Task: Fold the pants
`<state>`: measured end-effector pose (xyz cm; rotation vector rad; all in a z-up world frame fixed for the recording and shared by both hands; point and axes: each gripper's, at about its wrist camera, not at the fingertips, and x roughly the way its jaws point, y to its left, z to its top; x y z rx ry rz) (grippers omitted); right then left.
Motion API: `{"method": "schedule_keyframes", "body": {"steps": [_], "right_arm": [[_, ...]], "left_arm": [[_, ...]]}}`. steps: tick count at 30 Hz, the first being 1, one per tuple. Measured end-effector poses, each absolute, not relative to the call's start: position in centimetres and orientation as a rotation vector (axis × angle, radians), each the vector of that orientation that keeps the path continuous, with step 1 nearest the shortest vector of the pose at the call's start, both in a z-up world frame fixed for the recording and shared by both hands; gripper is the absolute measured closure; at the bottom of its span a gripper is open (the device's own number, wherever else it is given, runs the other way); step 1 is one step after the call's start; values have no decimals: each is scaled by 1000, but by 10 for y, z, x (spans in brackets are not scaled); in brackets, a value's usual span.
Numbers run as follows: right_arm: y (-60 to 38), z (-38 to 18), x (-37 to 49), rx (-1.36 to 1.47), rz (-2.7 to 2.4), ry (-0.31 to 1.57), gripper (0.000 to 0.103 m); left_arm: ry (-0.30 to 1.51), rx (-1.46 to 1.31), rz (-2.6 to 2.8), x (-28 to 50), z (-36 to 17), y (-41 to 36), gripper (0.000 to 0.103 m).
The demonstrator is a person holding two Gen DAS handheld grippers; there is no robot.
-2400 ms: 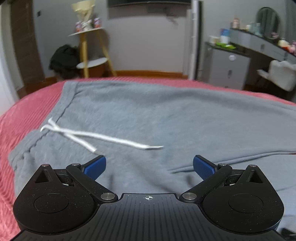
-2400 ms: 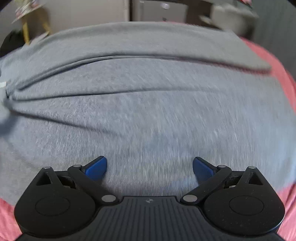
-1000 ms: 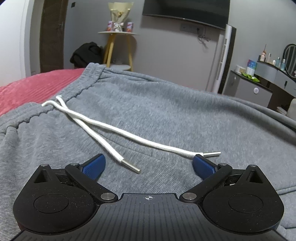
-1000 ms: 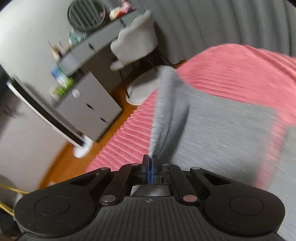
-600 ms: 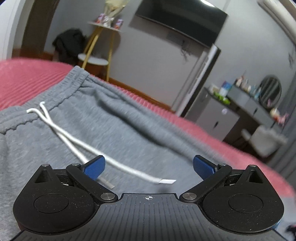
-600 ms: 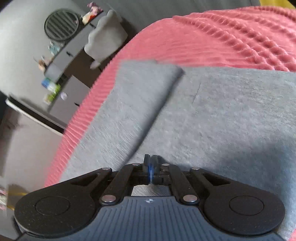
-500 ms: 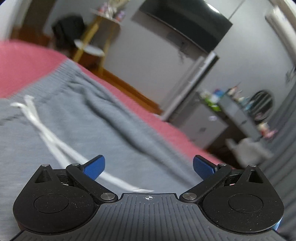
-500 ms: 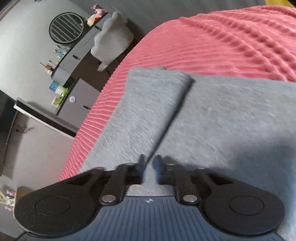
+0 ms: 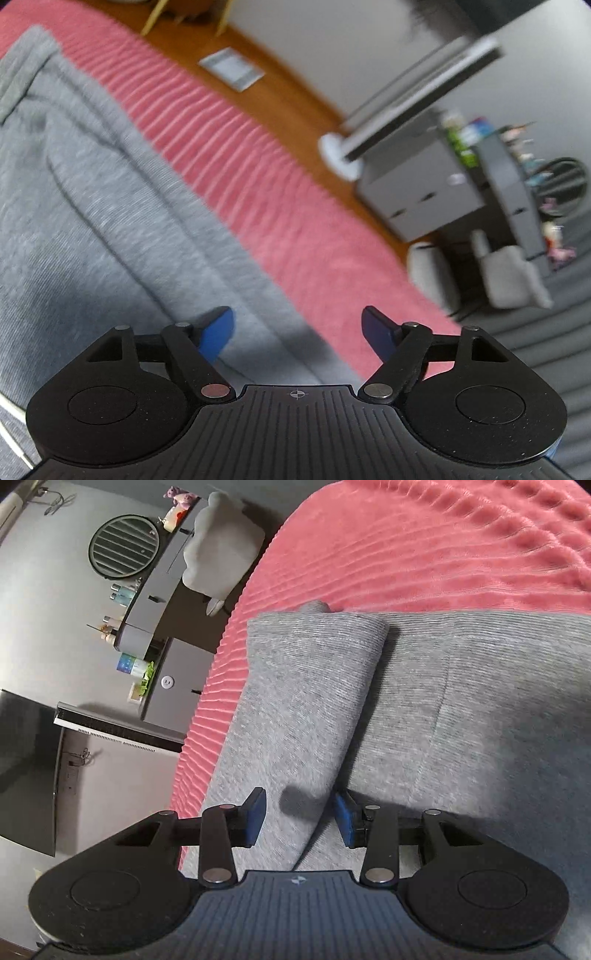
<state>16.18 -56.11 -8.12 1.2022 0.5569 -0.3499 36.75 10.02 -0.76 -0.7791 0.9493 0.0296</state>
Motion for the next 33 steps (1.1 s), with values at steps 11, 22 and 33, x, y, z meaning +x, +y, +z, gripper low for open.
{"method": "schedule_keyframes", "body": {"steps": [11, 22, 33], "right_arm": [[-567, -76, 177, 1124, -383, 584, 97], [-570, -18, 84, 1083, -338, 432, 101], [-580, -48, 1, 1035, -431, 582, 96]], "left_arm": [[1015, -778, 65, 369, -19, 115, 99], [732, -790, -59, 162, 50, 141, 100], [766, -769, 121, 49, 2, 162, 79]]}}
